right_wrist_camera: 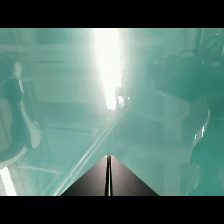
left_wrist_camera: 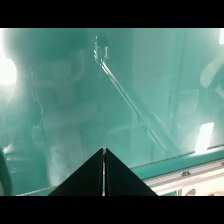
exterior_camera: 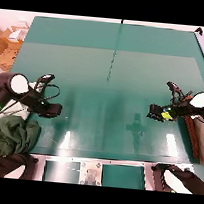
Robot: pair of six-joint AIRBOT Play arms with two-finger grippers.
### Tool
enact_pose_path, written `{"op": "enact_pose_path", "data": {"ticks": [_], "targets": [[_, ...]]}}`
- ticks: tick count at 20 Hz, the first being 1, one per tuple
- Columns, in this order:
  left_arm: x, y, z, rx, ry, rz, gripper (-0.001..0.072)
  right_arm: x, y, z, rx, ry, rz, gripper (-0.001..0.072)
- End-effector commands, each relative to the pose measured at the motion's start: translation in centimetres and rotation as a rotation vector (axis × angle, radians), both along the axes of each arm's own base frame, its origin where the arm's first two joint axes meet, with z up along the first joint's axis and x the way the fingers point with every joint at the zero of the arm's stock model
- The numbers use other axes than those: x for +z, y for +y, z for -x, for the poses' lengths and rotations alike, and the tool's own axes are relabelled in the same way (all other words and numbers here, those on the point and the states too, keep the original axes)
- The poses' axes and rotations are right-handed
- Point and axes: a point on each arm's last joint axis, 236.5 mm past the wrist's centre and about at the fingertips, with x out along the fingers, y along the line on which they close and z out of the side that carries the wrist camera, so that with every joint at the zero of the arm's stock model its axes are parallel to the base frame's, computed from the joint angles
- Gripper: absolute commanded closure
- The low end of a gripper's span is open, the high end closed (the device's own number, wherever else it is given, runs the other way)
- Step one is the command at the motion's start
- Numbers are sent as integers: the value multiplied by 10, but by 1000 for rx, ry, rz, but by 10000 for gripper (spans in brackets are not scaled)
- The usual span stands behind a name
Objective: Fold the shirts.
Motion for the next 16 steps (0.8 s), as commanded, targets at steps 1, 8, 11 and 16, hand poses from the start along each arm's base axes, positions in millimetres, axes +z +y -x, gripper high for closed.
{"op": "enact_pose_path", "data": {"ticks": [1, 8, 11, 16], "targets": [[0, -1, -6, -1, -28, 3, 684, 0, 0, 0, 1, 0, 0, 697], [7, 127, -63, -69, -271, -545, 78, 0, 0, 0, 2, -1, 0, 697], [22, 172, -110, 19, -462, -637, -13, 0, 0, 0, 2, 0, 0, 696], [-63, 202, -100, 105, -242, -591, -13, 0, 0, 0, 2, -1, 0, 697]]}}
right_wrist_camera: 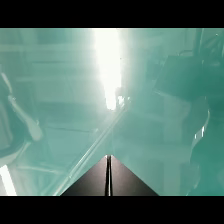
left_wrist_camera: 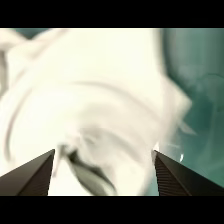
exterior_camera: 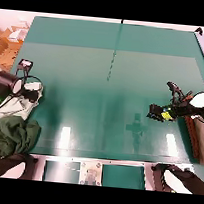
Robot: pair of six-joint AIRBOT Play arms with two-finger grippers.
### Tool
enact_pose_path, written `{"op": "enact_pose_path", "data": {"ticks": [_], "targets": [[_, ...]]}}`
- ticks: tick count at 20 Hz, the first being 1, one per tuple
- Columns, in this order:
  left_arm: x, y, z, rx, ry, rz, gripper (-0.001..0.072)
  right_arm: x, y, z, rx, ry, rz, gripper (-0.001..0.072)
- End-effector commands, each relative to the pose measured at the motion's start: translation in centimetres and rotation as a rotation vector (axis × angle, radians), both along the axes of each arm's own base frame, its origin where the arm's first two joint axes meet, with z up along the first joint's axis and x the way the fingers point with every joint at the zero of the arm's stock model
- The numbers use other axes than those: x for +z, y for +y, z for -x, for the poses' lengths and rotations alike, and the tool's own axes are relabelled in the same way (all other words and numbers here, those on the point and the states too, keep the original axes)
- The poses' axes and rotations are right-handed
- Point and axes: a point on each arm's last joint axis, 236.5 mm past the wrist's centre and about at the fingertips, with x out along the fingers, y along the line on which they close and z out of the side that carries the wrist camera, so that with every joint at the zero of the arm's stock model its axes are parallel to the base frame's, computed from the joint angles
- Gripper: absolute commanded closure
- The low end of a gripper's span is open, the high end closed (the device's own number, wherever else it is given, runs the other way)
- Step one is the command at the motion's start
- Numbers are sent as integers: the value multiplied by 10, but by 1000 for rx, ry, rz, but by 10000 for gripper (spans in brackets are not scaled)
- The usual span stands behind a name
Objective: Fold the shirts.
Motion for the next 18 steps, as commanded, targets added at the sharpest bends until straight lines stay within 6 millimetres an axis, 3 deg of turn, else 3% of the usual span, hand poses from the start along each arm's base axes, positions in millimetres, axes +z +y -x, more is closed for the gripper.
{"op": "enact_pose_path", "data": {"ticks": [1, 2, 3, 5, 6, 9, 12, 13, 15, 18], "targets": [[-51, 18, 3, 51, 98, 9, -13, 0, 0, 0, 1, -1, 0, 697], [-64, 18, 6, 52, 138, 11, -13, 0, 0, -2, -2, -8, 1, 697], [-74, 18, 10, 51, 170, 8, 42, 0, 0, -2, -3, -10, 1, 697], [-86, 21, 18, 19, 239, -13, 631, 0, 0, -4, -4, -15, 2, 697], [-85, 24, 21, -5, 267, -29, 684, 0, 0, -4, -6, -17, 2, 697], [-48, 34, 9, 13, 285, -72, 686, 0, 0, -4, -6, -17, 2, 697], [32, 12, -36, -7, 147, -53, 686, 1, 0, -4, -6, -17, 0, 697], [61, -8, -52, -42, 73, -16, 686, 1, 2, -4, -9, -17, -8, 697], [129, -72, -77, -152, -99, 114, 687, 1, 2, -4, -9, -17, -8, 697], [210, -174, -78, -353, -273, 285, 687, 1, 2, -4, -9, -17, -9, 696]]}}
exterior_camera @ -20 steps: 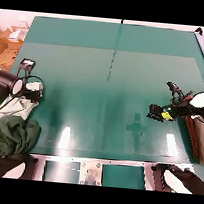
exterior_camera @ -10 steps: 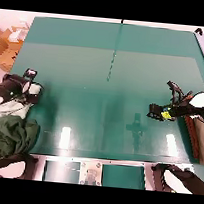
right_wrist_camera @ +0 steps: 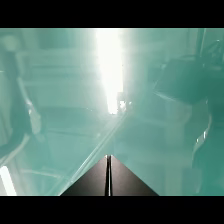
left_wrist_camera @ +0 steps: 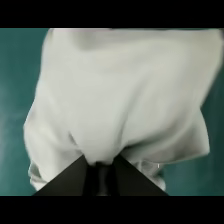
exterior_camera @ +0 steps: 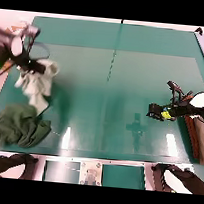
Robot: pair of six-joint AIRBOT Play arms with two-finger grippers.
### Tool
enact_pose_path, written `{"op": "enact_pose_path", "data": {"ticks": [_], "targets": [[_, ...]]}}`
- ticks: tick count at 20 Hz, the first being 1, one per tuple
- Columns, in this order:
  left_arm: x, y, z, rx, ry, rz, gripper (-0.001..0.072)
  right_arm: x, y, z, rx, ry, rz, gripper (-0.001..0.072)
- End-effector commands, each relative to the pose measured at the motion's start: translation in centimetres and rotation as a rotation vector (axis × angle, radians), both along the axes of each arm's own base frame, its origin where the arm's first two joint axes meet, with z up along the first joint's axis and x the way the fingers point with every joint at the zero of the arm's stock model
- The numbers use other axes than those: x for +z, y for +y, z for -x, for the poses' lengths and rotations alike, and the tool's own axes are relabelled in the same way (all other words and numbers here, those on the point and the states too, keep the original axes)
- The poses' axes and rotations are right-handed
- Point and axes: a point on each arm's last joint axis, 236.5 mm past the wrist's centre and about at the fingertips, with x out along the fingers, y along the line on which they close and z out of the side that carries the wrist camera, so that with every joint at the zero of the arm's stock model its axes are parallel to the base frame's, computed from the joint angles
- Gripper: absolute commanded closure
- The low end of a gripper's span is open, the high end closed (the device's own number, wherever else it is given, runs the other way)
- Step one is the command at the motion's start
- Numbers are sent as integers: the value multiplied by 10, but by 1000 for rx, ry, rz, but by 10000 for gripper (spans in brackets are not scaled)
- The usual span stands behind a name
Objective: Fold the shirts.
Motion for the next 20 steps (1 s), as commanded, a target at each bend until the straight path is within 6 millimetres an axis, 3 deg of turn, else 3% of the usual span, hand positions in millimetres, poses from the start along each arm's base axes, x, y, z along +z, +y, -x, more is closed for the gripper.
{"op": "enact_pose_path", "data": {"ticks": [1, 3, 5, 6, 7, 8, 9, 11, 15, 17, 20], "targets": [[87, -114, 11, -239, -156, 197, 687, 0, 1, 0, 0, 0, -3, 696], [94, -175, 22, -371, -185, 276, 686, 0, 1, 0, -1, 0, -3, 696], [82, -230, 31, -473, -159, 354, 684, 1, 0, -3, -5, -13, -1, 676], [70, -256, 36, -503, -125, 408, 680, 1, 0, -5, -8, -18, 0, 549], [58, -278, 43, -531, -81, 452, 473, 2, -1, -6, -9, -22, 1, 355], [43, -294, 49, -544, -25, 487, 151, 4, -1, -8, -11, -27, 1, 236], [30, -299, 54, -542, 27, 498, 75, 7, -3, -10, -16, -34, 1, 218], [13, -284, 55, -523, 91, 450, 75, 13, -10, -15, -37, -47, 1, 218], [-5, -215, 49, -377, 229, 398, 75, 11, -29, -18, -104, -39, 3, 218], [-23, -192, 53, -305, 304, 402, 75, 3, -32, -24, -127, -41, 1, 219], [-73, -191, 71, -249, 400, 442, 75, -8, -7, -50, -130, -71, -131, 222]]}}
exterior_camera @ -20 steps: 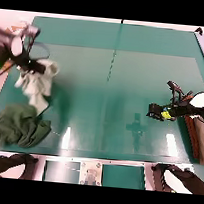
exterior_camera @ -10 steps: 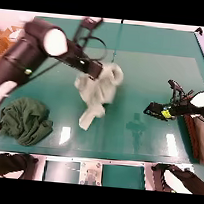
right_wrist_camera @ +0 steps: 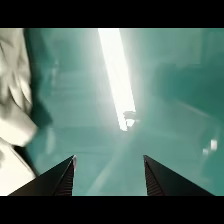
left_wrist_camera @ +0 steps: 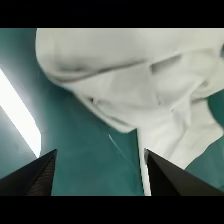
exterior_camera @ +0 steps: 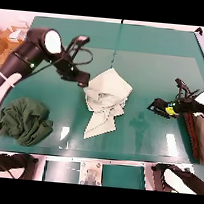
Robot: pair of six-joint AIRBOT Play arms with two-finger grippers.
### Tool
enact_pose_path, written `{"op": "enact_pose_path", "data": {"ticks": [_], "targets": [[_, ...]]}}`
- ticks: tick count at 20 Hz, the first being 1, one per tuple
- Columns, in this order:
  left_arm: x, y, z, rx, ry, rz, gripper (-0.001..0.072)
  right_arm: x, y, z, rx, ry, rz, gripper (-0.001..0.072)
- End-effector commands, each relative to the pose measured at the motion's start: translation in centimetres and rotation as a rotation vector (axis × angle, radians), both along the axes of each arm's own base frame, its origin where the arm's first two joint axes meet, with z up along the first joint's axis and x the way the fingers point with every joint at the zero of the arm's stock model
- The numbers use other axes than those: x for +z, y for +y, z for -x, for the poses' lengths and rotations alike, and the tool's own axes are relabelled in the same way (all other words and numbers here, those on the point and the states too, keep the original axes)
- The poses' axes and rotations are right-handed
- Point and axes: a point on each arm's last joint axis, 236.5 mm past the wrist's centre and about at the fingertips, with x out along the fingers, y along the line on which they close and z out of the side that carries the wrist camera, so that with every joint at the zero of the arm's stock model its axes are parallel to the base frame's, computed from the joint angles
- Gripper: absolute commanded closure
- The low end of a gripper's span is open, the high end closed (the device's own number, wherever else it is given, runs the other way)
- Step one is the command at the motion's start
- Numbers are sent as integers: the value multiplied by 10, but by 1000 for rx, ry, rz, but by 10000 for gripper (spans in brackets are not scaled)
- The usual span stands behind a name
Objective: Fold the shirts.
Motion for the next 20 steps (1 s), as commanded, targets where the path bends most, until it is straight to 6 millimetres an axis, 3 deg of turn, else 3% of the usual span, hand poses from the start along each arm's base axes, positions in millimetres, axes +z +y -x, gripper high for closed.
{"op": "enact_pose_path", "data": {"ticks": [1, 3, 5, 7, 9, 10, 13, 17, 20], "targets": [[-52, -4, 19, 74, 130, 75, 75, -12, 21, -29, -23, -45, -133, 223], [-79, -28, 19, 170, 158, 210, 76, -27, 38, -40, -21, -35, -229, 223], [-98, -46, 31, 204, 226, 311, 76, -36, 54, -55, -10, -65, -320, 224], [-112, -49, 39, 196, 242, 334, 76, -38, 67, -74, -16, -95, -405, 225], [-113, -47, 19, 237, 171, 343, 76, -40, 80, -89, 8, -103, -440, 229], [-111, -46, 7, 262, 122, 352, 78, -43, 88, -92, 35, -94, -442, 304], [-108, -45, -8, 291, 65, 364, 105, -52, 115, -71, 137, -18, -470, 323], [-103, -43, -25, 314, 1, 374, 106, -52, 125, -26, 292, 103, -486, 323], [-96, -44, -33, 320, -29, 385, 106, -55, 127, -12, 303, 146, -505, 323]]}}
